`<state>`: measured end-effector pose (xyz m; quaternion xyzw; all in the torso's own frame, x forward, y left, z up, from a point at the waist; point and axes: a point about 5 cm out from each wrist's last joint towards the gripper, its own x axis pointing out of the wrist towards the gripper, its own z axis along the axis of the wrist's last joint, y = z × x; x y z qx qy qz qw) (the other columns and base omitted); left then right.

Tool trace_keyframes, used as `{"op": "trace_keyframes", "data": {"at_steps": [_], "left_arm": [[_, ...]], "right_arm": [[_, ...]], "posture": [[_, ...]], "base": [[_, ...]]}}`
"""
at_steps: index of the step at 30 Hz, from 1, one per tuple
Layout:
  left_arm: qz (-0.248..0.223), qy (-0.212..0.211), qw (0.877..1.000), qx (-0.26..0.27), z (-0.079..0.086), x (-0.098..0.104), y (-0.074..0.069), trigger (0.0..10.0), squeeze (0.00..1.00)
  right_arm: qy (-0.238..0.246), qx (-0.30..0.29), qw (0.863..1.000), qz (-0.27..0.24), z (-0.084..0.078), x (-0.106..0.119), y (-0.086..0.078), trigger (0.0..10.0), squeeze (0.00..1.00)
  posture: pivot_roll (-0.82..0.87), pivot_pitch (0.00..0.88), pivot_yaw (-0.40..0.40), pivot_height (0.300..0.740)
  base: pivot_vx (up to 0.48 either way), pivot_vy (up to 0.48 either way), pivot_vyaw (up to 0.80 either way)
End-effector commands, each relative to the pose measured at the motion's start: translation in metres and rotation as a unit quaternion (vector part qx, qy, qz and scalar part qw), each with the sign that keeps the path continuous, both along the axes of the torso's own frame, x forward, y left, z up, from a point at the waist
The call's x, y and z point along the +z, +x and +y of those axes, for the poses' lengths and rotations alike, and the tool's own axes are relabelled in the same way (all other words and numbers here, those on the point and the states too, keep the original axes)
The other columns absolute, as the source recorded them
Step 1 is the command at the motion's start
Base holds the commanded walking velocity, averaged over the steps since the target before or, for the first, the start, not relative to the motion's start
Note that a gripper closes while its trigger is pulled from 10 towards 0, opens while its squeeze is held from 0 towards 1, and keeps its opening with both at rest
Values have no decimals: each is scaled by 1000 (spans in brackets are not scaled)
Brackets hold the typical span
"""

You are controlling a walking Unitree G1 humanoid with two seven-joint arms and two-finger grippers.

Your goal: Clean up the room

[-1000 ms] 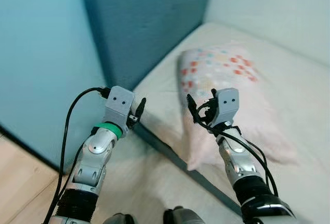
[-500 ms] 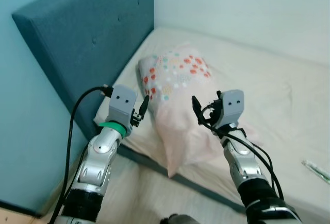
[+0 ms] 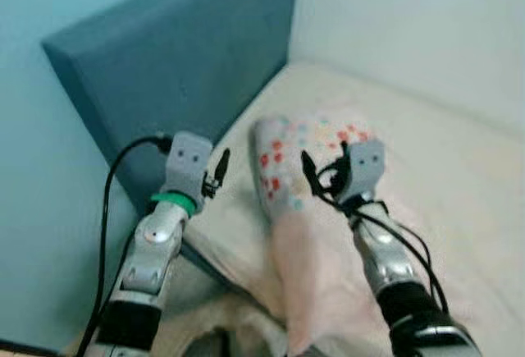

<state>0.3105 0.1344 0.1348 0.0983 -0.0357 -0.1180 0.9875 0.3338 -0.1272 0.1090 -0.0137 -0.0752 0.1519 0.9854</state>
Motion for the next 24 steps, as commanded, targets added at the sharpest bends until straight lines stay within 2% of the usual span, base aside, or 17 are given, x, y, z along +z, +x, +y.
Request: {"op": "trace_keyframes", "data": {"at_steps": [1,10,12,14,15,17,18,20,24], "left_arm": [[15,-1,999,-30,-6,-5,-6,10000,0],[25,4,998,-51,-8,-9,-9,10000,0],[36,7,997,-70,-11,-12,-12,10000,0],[48,16,994,-94,-14,-16,-16,10000,0],[48,16,994,-94,-14,-16,-16,10000,0],[50,22,994,-98,-13,-17,-17,10000,0],[50,22,994,-98,-13,-17,-17,10000,0],[49,27,994,-90,-10,-15,-16,10000,0],[47,37,995,-83,-5,-13,-15,10000,0]], "right_arm": [[-3,-6,1000,19,-7,-9,-4,10000,0],[-6,-11,1000,23,-8,-12,-5,10000,0],[-21,-58,998,16,-19,-11,-5,10000,0],[-37,-132,990,14,-39,-12,-5,10000,0],[-37,-132,990,14,-39,-12,-5,10000,0],[-37,-171,984,19,-52,-14,-6,10000,0],[-37,-171,984,19,-52,-14,-6,10000,0],[-34,-191,980,44,-71,-22,-8,10000,0],[-40,-192,979,59,-81,-27,-9,10000,0]], "posture": [[42,36,20,714],[43,38,19,714],[40,41,20,714],[36,44,23,714],[36,44,23,714],[34,50,31,714],[34,50,31,714],[32,79,48,714],[34,98,62,714]], "base": [[0,0,0],[0,0,0],[0,0,0],[0,0,0],[0,0,0],[0,0,0],[0,0,0],[0,0,0],[0,0,0]]}}
